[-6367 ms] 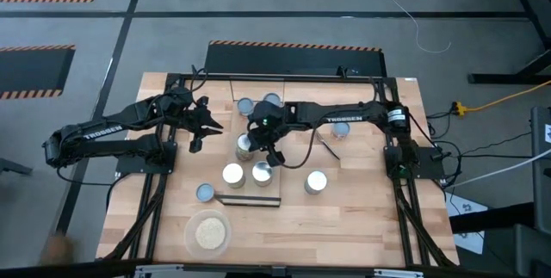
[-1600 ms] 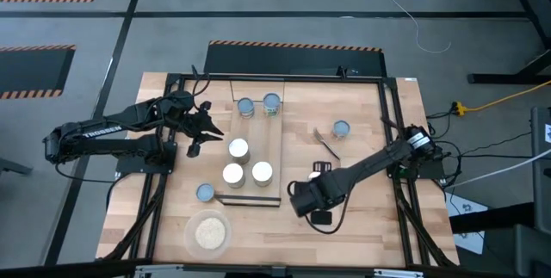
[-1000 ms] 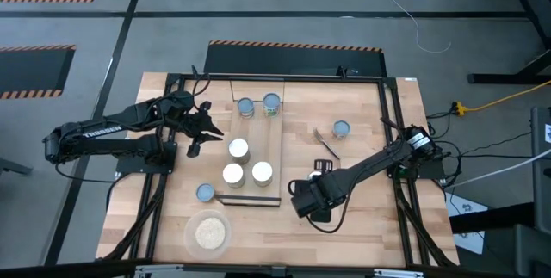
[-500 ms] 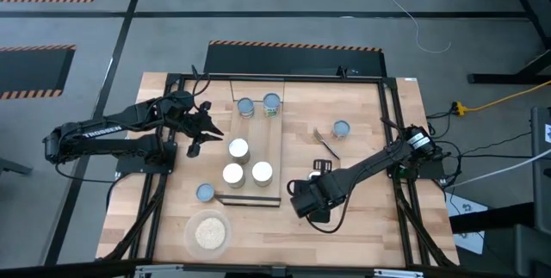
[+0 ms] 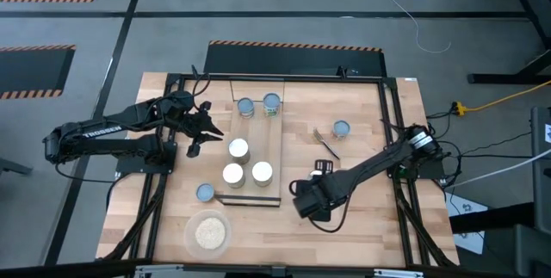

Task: Pick and place cans onto a shelf
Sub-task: Put the canned tomatoes on the shelf

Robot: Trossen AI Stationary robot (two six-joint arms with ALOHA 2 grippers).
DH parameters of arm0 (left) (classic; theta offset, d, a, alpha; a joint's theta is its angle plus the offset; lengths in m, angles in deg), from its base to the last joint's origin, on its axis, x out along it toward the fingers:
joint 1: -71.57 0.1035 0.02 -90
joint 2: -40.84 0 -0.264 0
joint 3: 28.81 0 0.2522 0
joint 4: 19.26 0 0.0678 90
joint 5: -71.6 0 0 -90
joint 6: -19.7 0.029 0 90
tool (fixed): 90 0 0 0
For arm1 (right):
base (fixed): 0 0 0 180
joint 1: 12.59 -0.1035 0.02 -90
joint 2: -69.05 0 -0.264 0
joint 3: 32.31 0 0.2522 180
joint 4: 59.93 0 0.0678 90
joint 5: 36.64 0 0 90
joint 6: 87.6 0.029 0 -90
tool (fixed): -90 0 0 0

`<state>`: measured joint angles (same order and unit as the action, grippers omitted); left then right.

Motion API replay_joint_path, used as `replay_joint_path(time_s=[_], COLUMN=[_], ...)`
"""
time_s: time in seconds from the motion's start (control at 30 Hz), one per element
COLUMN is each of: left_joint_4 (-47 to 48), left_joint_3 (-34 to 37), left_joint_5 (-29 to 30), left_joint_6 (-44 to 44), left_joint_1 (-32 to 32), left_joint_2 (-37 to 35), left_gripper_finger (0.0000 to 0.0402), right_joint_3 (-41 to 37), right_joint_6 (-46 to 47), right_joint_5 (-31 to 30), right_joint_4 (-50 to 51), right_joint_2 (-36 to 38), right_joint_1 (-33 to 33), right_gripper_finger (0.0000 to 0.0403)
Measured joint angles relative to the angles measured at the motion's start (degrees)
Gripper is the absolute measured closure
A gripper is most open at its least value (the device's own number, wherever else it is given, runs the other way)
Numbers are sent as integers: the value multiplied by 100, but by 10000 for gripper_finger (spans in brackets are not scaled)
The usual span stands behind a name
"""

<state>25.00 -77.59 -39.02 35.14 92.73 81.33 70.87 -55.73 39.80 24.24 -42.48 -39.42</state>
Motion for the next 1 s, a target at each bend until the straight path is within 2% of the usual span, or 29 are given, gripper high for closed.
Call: replay_joint_path(time_s=[0.47,0.6,0.77,1.0], left_joint_4=[14,28,33,33], left_joint_3=[0,0,0,0], left_joint_5=[0,0,0,0], left_joint_6=[-2,-2,0,0], left_joint_1=[1,0,0,1], left_joint_2=[-2,-2,-2,-2], left_gripper_finger=[331,331,331,331], right_joint_3=[16,16,14,308], right_joint_6=[73,62,-146,-493], right_joint_5=[-175,-214,-225,-243], right_joint_4=[-90,-89,-87,74], right_joint_2=[-30,-33,-33,-93], right_joint_1=[0,4,8,170], right_gripper_finger=[321,343,393,399])
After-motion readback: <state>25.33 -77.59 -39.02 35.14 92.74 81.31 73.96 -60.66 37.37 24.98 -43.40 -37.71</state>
